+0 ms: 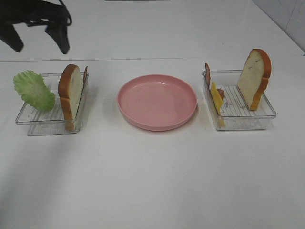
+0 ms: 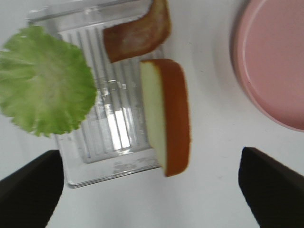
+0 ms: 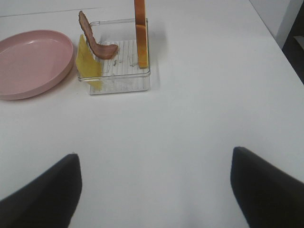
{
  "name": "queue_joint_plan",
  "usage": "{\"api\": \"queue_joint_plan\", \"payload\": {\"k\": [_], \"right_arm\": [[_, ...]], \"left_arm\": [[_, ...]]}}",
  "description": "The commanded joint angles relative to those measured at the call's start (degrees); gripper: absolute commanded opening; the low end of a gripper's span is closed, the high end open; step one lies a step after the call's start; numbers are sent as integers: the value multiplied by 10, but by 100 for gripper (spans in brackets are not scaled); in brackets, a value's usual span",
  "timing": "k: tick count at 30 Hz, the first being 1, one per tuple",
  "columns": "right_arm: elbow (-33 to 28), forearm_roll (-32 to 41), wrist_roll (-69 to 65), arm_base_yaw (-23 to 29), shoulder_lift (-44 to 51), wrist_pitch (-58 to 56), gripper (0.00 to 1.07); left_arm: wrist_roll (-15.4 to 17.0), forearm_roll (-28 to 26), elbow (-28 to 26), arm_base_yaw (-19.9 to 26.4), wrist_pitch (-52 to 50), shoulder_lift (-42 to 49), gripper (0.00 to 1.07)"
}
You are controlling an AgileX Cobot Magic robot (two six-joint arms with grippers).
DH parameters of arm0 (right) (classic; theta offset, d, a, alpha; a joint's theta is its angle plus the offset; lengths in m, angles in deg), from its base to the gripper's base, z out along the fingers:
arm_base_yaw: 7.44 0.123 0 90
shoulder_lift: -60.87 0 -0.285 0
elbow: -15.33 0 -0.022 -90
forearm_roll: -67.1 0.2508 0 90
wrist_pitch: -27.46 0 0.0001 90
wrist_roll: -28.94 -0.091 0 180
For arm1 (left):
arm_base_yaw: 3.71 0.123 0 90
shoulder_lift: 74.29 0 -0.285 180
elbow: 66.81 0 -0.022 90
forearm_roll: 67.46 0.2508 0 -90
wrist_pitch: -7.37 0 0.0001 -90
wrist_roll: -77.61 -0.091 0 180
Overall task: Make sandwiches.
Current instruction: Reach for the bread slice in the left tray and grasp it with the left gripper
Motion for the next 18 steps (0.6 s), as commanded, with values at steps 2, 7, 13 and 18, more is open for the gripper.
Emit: {"api": "queue_joint_plan", "payload": {"k": [2, 7, 13, 18], "right_arm": [[-2, 1, 3, -1, 18, 5, 80], [-2, 1, 3, -1, 18, 5, 80], [-2, 1, 3, -1, 18, 5, 80], [-2, 1, 3, -1, 18, 5, 80]], "left_arm": [[42, 11, -24, -46, 38, -49, 94], [64, 34, -55, -63, 45, -81, 94], [74, 37, -74, -67, 60, -113, 94], [71, 36, -74, -67, 60, -138, 94]]}}
